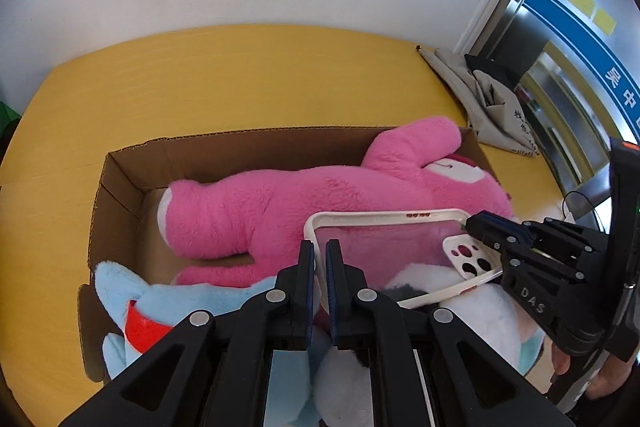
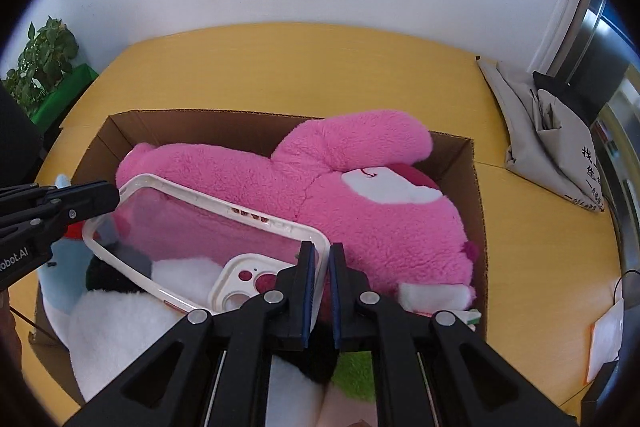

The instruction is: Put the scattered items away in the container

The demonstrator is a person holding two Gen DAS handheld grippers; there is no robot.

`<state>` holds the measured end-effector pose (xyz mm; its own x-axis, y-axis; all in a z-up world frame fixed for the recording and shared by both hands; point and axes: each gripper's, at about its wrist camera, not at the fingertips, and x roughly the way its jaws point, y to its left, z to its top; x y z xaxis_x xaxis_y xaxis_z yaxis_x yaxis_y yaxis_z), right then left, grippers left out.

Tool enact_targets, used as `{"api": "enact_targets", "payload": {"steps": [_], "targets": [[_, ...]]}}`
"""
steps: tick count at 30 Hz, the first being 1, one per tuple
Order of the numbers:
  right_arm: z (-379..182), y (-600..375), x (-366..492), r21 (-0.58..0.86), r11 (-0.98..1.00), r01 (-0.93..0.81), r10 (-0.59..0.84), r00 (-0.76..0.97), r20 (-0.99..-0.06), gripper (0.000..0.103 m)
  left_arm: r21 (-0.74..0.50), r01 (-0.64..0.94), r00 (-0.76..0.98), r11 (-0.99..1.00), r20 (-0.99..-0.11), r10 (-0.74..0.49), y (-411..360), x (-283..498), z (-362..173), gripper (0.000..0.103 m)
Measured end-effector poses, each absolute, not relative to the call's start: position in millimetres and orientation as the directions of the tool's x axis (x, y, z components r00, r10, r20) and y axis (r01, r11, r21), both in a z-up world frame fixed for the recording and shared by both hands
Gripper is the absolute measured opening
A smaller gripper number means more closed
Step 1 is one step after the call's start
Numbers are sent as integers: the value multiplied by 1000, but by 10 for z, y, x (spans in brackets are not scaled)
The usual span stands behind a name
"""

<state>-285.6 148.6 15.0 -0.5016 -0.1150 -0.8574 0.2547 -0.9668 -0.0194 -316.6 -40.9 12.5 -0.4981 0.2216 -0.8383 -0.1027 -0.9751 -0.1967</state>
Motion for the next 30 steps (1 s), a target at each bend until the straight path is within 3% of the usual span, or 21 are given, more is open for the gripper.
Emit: {"api": "enact_targets", "payload": {"steps": [2,3,4,5,6,7,8,11,15,30], "targets": [[199,1516,-2845,-7,-967,253,-128,-512,-850,10,-177,-106,-502,-978,-840,206,-382,-3104,142,8],[258,1540,-2800,-5,-968,253,-131,-520,-844,14,-166,-103,-504,-981,-841,195,-371,-3079,166,18],[316,1565,-2754,-4,-968,252,-135,-529,-838,26,-150,-91,-507,-985,-844,175,-368,-3046,196,27],[375,1589,-2709,-2,-968,252,-138,-537,-832,47,-133,-78,-512,-988,-845,154,-373,-3030,231,53],[434,1613,-2663,-1,-968,252,-141,-546,-826,59,-120,-67,-531,-990,-836,138,-385,-2961,290,73],[493,1637,-2618,1,-968,252,-145,-554,-820,80,-108,-55,-549,-993,-827,121,-398,-2892,349,77],[551,1661,-2573,2,-968,251,-148,-563,-813,83,-100,-44,-565,-994,-818,107,-413,-2820,409,78],[728,1734,-2437,6,-968,251,-157,-587,-794,83,-129,-33,-595,-991,-794,123,-482,-2557,612,81],[895,1772,-2094,-27,-968,251,-146,-643,-752,83,-89,-8,-676,-996,-734,71,-471,-2037,881,102],[832,1944,-756,-78,-985,157,-63,-734,-676,84,-56,44,-718,-997,-696,7,-47,-466,812,103]]}}
